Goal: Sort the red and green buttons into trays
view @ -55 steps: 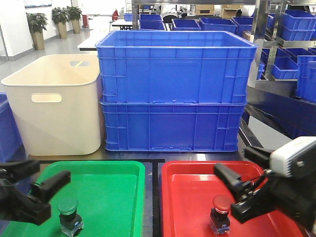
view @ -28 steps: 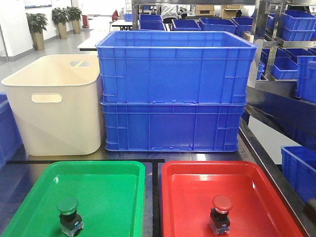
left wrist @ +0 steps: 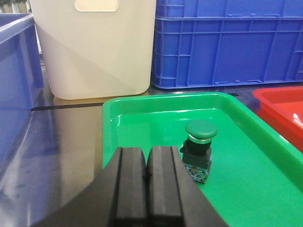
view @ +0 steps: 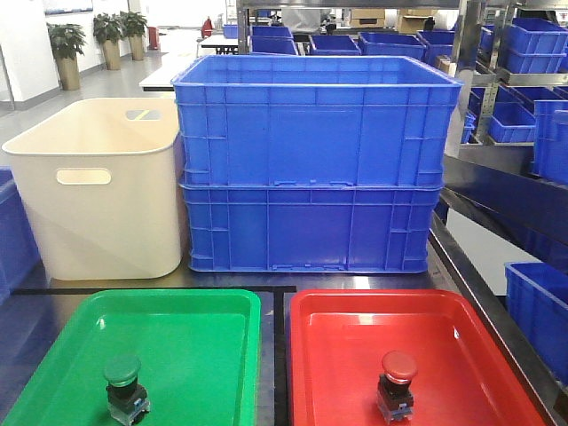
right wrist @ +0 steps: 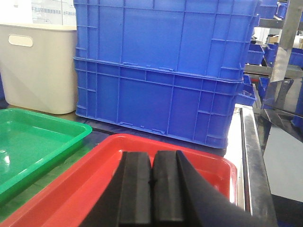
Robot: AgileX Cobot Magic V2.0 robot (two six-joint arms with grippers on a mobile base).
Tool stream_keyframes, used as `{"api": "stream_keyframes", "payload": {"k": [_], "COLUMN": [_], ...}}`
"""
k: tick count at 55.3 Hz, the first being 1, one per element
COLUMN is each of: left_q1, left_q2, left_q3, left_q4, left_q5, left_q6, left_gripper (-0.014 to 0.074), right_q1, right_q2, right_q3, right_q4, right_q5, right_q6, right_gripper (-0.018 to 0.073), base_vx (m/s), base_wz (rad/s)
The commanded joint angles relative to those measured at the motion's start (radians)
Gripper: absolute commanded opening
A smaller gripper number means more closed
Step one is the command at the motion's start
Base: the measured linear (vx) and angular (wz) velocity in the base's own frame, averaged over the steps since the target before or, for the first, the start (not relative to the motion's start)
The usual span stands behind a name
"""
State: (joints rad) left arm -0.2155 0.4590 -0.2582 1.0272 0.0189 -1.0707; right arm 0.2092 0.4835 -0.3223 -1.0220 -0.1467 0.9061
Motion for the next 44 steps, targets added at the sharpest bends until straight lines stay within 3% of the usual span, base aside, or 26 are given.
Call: {"api": "stream_keyframes", "payload": {"k": [1, 12, 16, 21, 22, 25, 29, 32, 35, 38, 44], "left_q1": [-0.002, -0.002, -0.001, -0.001, -0.001, -0.001, -0.001, -0.001, -0.001, 0.000, 0.034], "left_q2": [0.005, 0.005, 0.005, 0.005, 0.005, 0.005, 0.004, -0.002, -0.047, -0.123, -0.272], "left_q3": [-0.025, -0.023, -0.023, -0.024, -0.019, -0.005, 0.026, 0.067, 0.106, 0.150, 0.251], "left_q4": [-0.009, -0.020, -0.132, -0.391, -0.482, -0.647, -0.861, -1.001, -1.119, -1.194, -1.214], "left_q5": [-0.041, -0.038, -0.012, 0.104, 0.125, 0.141, 0.055, -0.068, -0.169, -0.230, -0.273], "left_q6": [-0.010, -0.010, 0.034, 0.259, 0.358, 0.589, 0.914, 1.104, 1.229, 1.287, 1.287], "left_gripper": [-0.0006, -0.0006, -0.0006, -0.0006, -0.0006, -0.0006, -0.0006, -0.0006, -0.0006, -0.0006, -0.0006], "right_q1": [0.000, 0.000, 0.000, 0.000, 0.000, 0.000, 0.000, 0.000, 0.000, 0.000, 0.000], "right_q2": [0.002, 0.002, 0.002, 0.002, 0.002, 0.002, 0.002, 0.002, 0.002, 0.002, 0.002], "right_q3": [-0.030, -0.030, -0.030, -0.030, -0.030, -0.030, -0.030, -0.030, -0.030, -0.030, -0.030], "right_q4": [0.000, 0.000, 0.000, 0.000, 0.000, 0.000, 0.000, 0.000, 0.000, 0.000, 0.000], "right_q5": [-0.042, -0.041, -0.041, -0.041, -0.042, -0.041, -0.041, -0.041, -0.041, -0.041, -0.041], "right_q6": [-0.001, -0.001, -0.001, -0.001, -0.001, -0.001, -0.001, -0.001, -0.001, -0.001, -0.001], "right_gripper": [-0.0012, -0.0012, -0.0012, -0.0012, -0.0012, -0.0012, -0.0012, -0.0012, -0.0012, -0.0012, -0.0012], "base_vx": [0.00, 0.00, 0.00, 0.00, 0.00, 0.00, 0.00, 0.00, 0.00, 0.00, 0.00], "base_wz": [0.00, 0.00, 0.00, 0.00, 0.00, 0.00, 0.00, 0.00, 0.00, 0.00, 0.00]}}
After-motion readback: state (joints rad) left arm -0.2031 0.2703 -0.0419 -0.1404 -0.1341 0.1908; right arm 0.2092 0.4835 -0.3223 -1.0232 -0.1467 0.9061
